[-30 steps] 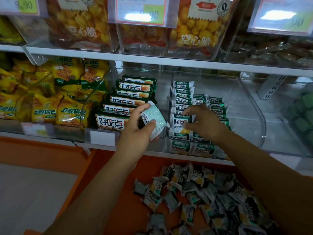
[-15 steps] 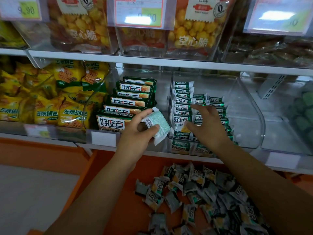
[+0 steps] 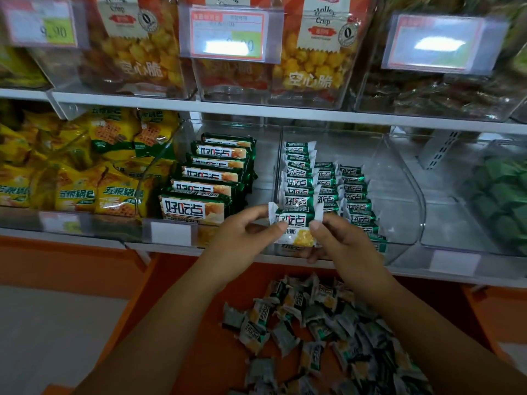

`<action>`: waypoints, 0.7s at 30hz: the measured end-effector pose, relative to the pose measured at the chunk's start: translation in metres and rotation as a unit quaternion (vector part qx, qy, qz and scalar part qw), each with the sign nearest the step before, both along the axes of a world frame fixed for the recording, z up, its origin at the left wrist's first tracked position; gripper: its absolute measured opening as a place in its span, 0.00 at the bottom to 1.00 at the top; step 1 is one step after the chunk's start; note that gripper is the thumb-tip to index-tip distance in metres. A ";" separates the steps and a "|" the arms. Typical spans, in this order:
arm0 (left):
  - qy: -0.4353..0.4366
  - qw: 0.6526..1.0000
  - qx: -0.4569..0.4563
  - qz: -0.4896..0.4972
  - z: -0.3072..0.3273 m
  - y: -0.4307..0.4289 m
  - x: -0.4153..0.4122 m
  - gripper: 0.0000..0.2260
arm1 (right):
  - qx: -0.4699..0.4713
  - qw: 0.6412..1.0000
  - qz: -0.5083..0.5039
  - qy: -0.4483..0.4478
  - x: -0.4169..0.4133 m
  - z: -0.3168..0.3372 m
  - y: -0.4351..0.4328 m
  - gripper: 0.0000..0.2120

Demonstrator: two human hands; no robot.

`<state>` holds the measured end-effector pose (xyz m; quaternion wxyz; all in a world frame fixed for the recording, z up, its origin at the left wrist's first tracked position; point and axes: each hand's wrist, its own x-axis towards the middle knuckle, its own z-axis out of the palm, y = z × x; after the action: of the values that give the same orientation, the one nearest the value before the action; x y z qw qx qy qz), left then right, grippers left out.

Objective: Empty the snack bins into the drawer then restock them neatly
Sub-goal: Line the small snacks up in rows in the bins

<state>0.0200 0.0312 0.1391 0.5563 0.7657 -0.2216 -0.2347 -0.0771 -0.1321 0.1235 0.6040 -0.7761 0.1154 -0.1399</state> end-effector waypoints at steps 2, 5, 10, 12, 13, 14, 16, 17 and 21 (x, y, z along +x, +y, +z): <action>-0.015 1.000 -0.012 0.001 0.000 0.000 0.000 0.15 | 0.018 1.000 0.008 0.002 -0.001 0.002 0.000 0.10; -0.026 0.999 -0.026 0.010 -0.002 -0.004 0.001 0.08 | -0.014 1.000 0.013 0.000 0.001 -0.003 -0.004 0.06; -0.101 0.994 -0.012 0.027 -0.014 -0.012 0.005 0.13 | -0.024 0.999 -0.038 0.015 0.007 0.003 -0.017 0.10; -0.190 0.979 0.037 0.061 -0.021 -0.014 0.012 0.21 | -0.048 0.992 -0.119 0.006 0.016 0.005 -0.035 0.09; -0.226 0.970 0.068 0.063 -0.025 -0.014 0.017 0.24 | -0.077 0.987 -0.141 0.009 0.021 0.004 -0.046 0.09; -0.246 0.963 0.097 0.052 -0.029 -0.014 0.020 0.27 | -0.103 0.984 -0.141 0.023 0.025 0.004 -0.054 0.11; -0.272 0.951 0.149 0.015 -0.038 -0.016 0.023 0.30 | -0.136 0.985 -0.094 0.050 0.035 -0.001 -0.062 0.12; -0.288 0.943 0.166 0.000 -0.042 -0.017 0.024 0.30 | -0.158 0.983 -0.066 0.060 0.040 -0.005 -0.062 0.12; -0.321 0.935 0.152 0.012 -0.049 -0.020 0.025 0.29 | -0.255 0.964 -0.022 0.068 0.057 -0.016 -0.055 0.10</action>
<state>0.0449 0.0113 0.0903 0.3352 0.8784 -0.3406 -0.0004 -0.0202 -0.1873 0.1080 0.3738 -0.9094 0.1334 -0.1247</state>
